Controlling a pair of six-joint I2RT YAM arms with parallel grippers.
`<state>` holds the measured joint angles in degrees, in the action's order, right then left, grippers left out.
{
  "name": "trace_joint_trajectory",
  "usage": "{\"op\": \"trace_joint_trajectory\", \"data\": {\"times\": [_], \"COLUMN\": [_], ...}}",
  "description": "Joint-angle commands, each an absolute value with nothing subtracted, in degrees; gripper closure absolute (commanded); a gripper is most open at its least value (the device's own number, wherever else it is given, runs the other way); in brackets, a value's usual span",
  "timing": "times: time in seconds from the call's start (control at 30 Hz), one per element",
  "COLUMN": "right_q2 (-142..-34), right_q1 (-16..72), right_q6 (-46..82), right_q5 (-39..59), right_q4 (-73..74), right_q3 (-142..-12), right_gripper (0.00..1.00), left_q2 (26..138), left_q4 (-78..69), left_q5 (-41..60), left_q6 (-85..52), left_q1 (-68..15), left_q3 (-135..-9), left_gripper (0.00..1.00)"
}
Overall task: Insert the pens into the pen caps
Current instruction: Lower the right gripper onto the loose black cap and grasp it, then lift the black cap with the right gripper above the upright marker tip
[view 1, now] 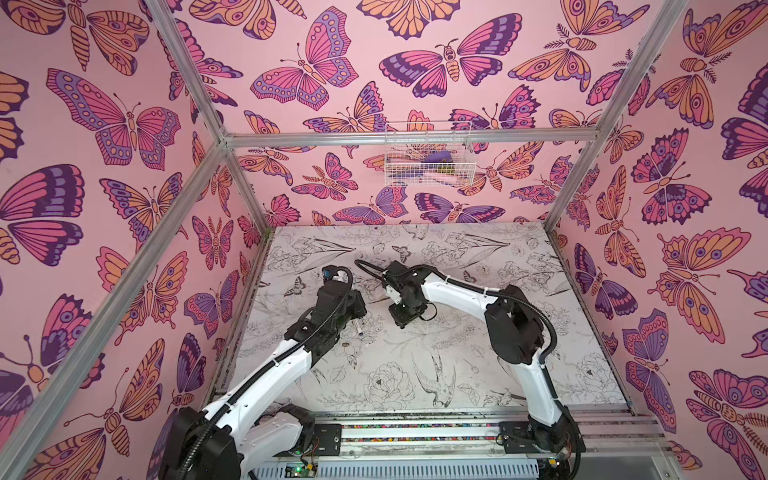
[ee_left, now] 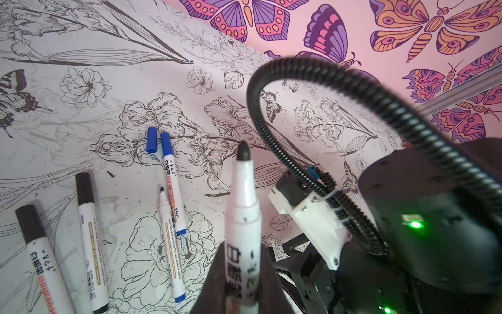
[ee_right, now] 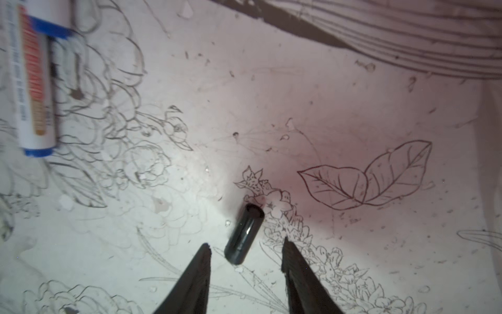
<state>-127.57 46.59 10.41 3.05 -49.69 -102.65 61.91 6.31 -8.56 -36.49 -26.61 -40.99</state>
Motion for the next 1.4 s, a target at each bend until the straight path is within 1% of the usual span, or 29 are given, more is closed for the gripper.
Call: {"op": "trace_joint_trajectory", "data": {"times": [0.0, 0.1, 0.17, 0.27, 0.4, 0.47, 0.57, 0.63, 0.73, 0.83, 0.97, 1.07, 1.1, 1.27, 1.37], "right_q2": [-129.9, -131.0, -132.0, -133.1, -131.8, -128.1, -117.5, -109.3, -99.4, -93.6, -90.6, -88.3, -88.1, -88.1, -87.9], "right_q1": [47.2, 47.6, 47.9, 48.6, 47.8, 45.8, 40.8, 36.3, 30.3, 27.4, 27.4, 27.4, 27.4, 27.5, 27.5], "right_q6": [9.3, 9.1, 9.0, 8.3, 9.2, 10.3, 14.1, 17.4, 23.8, 30.8, 37.3, 40.4, 40.7, 39.8, 37.9], "right_q5": [1.6, 1.9, 0.8, -2.9, -3.1, 0.3, 7.6, 14.5, 26.8, 36.0, 43.4, 44.9, 45.6, 48.5, 48.4], "right_q4": [-53.7, -53.4, -53.9, -54.5, -54.0, -51.9, -44.4, -36.5, -23.4, -9.9, 2.3, 10.0, 11.2, 11.8, 9.2], "right_q3": [-105.1, -105.2, -105.6, -105.7, -106.2, -104.9, -98.8, -92.9, -84.0, -77.1, -72.5, -69.7, -69.3, -68.9, -69.0], "right_gripper": [0.56, 0.62, 0.7, 0.8, 0.94, 0.96, 0.96, 0.96, 0.96, 0.96, 0.96, 0.96, 0.96, 0.97, 0.97], "left_q2": [60.6, 60.3, 60.0, 59.9, 61.1, 62.2, 64.4, 65.9, 67.6, 69.3, 71.5, 72.3, 74.5, 75.9, 76.2], "left_q4": [7.1, 7.1, 7.1, 6.5, 4.1, 1.3, -3.1, -6.5, -10.7, -14.7, -18.8, -19.2, -19.2, -19.2, -19.2], "left_q5": [-9.1, -9.0, -9.0, -8.1, -2.7, 2.5, 11.6, 17.0, 21.5, 22.6, 22.7, 22.3, 21.8, 20.2, 19.1], "left_q6": [-35.4, -35.3, -35.4, -35.1, -32.7, -30.6, -28.9, -27.8, -25.4, -23.4, -22.7, -22.0, -21.7, -21.8, -22.1], "left_q1": [-25.9, -25.7, -25.6, -25.6, -25.6, -25.7, -25.8, -26.6, -28.9, -31.6, -34.1, -35.5, -35.9, -37.0, -37.1], "left_q3": [-40.2, -40.2, -40.3, -40.2, -40.2, -40.0, -40.0, -40.1, -40.5, -40.4, -40.7, -41.6, -42.0, -43.1, -43.2], "left_gripper": [1.0, 1.0, 1.0, 1.0, 1.0, 1.0, 1.0, 1.0, 1.0, 1.0, 1.0, 1.0, 1.0, 1.0, 1.0]}}
